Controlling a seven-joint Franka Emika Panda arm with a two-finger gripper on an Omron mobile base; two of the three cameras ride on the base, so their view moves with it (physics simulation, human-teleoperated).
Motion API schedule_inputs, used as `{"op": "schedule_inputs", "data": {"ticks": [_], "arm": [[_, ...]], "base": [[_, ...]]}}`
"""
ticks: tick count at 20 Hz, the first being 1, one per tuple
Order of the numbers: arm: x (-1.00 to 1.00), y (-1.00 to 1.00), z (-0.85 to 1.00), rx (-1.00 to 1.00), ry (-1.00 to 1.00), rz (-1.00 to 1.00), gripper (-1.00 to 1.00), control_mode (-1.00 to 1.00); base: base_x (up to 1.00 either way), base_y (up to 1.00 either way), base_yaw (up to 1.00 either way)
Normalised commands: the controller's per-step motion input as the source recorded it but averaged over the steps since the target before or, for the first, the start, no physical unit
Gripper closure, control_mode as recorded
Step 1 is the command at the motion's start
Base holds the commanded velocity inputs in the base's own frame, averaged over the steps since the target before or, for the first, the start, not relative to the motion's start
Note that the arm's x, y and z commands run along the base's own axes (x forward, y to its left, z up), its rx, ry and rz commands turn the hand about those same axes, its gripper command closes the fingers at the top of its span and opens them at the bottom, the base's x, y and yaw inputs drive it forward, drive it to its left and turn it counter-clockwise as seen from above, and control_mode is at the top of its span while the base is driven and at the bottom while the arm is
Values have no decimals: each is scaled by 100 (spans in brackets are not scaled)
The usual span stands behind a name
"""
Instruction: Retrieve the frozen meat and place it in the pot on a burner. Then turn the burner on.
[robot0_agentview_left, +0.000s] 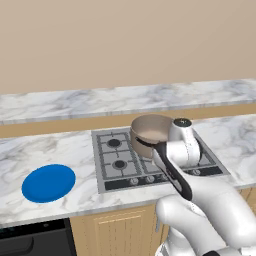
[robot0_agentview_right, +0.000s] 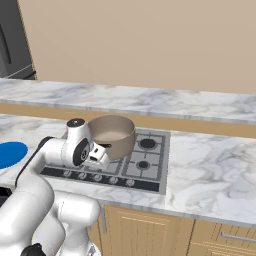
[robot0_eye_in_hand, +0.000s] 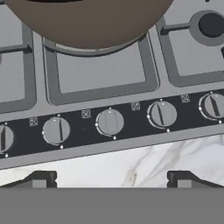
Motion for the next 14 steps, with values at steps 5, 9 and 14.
{"op": "schedule_inputs", "data": {"ticks": [5, 9, 14], "arm": [[0, 0, -20, -9, 0, 0, -100, -100], [0, 0, -19, -9, 0, 0, -100, -100], [0, 0, -21, -8, 1, 0, -100, -100]], "base": [[0, 0, 0], [0, 0, 0], [0, 0, 0]]}}
